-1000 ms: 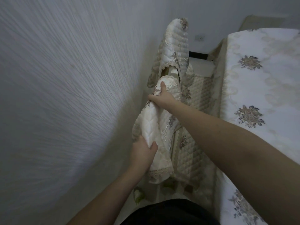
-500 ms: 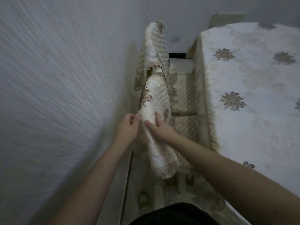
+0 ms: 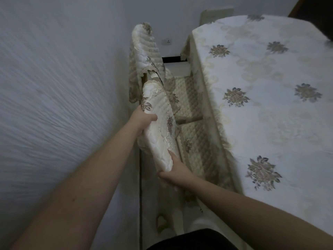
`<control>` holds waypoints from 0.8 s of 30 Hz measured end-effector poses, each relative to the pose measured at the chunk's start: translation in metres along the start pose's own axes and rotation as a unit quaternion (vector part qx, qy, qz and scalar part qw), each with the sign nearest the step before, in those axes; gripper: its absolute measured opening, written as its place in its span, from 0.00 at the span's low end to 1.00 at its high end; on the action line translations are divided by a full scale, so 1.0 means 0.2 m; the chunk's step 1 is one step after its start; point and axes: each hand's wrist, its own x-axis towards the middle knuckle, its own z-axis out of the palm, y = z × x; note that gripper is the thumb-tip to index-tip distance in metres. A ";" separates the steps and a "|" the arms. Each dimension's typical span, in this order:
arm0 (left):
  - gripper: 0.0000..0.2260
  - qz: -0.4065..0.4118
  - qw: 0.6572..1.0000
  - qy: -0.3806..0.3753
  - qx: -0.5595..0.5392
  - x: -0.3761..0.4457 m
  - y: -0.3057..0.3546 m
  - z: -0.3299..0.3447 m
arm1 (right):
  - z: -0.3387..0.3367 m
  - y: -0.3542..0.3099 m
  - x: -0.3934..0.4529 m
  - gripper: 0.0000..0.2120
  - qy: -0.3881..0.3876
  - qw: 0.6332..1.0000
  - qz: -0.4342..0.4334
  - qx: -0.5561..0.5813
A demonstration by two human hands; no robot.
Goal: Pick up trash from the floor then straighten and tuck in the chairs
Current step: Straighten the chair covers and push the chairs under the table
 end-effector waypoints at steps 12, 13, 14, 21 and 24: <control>0.25 0.013 1.000 0.009 0.021 0.06 0.01 -0.04 | 0.09 -0.05 0.07 0.44 -0.007 1.000 0.003 -0.008; 0.26 0.012 1.000 0.012 0.018 0.06 0.01 -0.03 | 0.08 -0.06 0.07 0.46 -0.014 1.000 0.011 -0.018; 0.26 0.006 1.000 0.013 0.014 0.06 0.01 -0.03 | 0.07 -0.06 0.07 0.47 -0.021 0.999 0.021 -0.030; 0.29 -0.004 1.000 -0.003 -0.024 0.06 0.01 -0.05 | 0.07 -0.09 0.08 0.47 -0.026 0.992 0.029 -0.118; 0.30 -0.001 1.000 -0.006 -0.029 0.06 -0.01 -0.07 | 0.09 -0.10 0.09 0.48 -0.022 0.987 0.044 -0.154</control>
